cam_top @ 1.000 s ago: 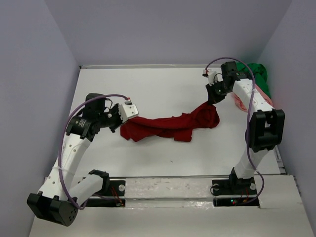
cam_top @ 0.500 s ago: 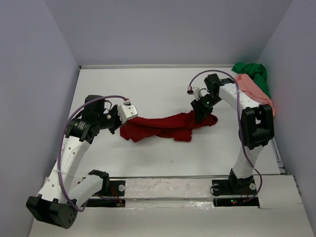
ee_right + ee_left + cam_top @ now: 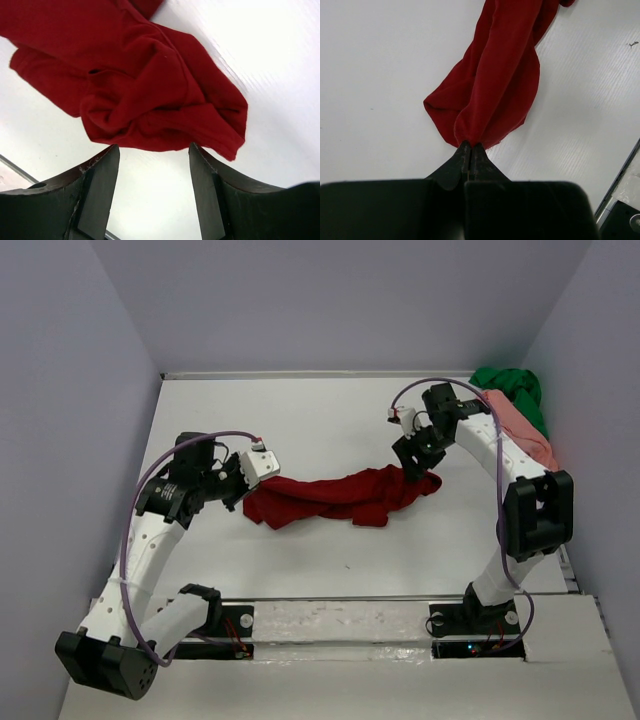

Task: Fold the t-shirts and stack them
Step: Flatten out the tshirt

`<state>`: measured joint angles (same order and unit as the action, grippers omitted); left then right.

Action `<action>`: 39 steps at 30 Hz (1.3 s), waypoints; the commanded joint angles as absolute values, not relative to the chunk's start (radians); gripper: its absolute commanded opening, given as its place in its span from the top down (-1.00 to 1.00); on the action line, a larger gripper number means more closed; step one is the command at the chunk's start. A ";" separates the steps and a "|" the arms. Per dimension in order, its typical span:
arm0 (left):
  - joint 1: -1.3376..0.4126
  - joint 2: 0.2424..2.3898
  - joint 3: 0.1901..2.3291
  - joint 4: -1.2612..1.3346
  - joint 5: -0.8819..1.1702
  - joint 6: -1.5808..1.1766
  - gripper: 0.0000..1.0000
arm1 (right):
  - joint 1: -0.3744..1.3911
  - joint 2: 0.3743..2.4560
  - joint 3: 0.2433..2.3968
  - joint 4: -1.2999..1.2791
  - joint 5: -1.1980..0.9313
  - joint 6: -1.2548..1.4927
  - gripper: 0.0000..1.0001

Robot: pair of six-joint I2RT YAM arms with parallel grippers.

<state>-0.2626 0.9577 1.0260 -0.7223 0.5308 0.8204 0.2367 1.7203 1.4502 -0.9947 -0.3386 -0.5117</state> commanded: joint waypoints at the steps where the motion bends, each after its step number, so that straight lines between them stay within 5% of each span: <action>1: -0.268 0.931 1.009 -0.706 0.548 0.799 1.00 | 0.235 1.707 1.474 -0.965 -0.252 -0.488 -0.24; 12: -0.267 0.928 1.000 -0.695 0.560 0.793 1.00 | 0.235 1.747 1.451 -1.021 -0.334 -0.506 0.10; 39: -0.267 0.907 0.982 -0.687 0.560 0.792 1.00 | 0.293 1.855 1.509 -1.023 -0.367 -0.491 0.06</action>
<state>-0.2626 0.9337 0.9890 -0.7074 0.5415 0.8024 0.2825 1.8530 1.4586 -1.0317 -0.3729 -0.4995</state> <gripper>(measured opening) 0.022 0.470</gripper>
